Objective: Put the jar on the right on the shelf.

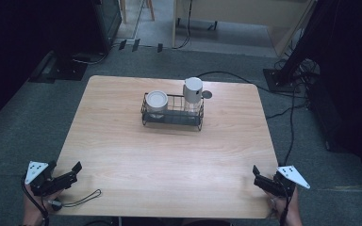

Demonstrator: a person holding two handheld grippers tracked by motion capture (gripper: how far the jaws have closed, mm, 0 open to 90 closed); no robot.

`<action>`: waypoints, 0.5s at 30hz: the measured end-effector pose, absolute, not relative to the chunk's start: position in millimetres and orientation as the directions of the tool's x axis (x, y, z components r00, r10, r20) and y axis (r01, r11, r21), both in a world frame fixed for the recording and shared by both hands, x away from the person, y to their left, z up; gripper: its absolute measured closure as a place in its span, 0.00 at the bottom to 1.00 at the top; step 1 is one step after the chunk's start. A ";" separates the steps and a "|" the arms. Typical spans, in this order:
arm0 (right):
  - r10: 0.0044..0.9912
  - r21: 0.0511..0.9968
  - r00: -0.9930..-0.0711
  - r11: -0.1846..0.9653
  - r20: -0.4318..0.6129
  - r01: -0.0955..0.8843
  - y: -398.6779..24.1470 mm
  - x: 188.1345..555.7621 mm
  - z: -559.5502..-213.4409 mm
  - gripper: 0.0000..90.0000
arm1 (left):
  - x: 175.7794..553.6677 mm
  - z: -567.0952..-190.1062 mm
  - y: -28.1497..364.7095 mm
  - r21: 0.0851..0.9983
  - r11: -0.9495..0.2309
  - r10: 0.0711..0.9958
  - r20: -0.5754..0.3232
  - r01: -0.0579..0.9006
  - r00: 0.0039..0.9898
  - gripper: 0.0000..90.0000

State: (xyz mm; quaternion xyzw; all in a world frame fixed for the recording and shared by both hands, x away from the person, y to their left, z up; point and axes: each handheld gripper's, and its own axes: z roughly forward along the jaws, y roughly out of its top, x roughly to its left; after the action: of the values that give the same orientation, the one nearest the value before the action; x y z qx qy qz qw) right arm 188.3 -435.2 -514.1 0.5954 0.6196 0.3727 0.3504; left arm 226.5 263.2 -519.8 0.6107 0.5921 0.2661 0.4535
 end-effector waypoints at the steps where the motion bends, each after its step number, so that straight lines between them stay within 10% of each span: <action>1: 0.999 0.879 -0.044 0.013 0.009 0.477 -435.4 187.4 -514.1 0.01 | 226.4 -519.8 263.2 0.869 0.112 0.965 -0.211 0.481 0.157 0.00; 15: 1.000 0.880 -0.029 0.011 0.003 0.474 -441.1 177.6 -514.3 0.01 | 226.3 -519.8 263.3 0.869 0.115 0.966 -0.211 0.481 0.150 0.00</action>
State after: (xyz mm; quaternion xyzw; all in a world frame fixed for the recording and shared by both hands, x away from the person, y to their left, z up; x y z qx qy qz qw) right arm 177.6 -441.1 -514.3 0.5988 0.6154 0.3685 0.3563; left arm 226.3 263.3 -519.8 0.6088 0.5941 0.2682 0.4521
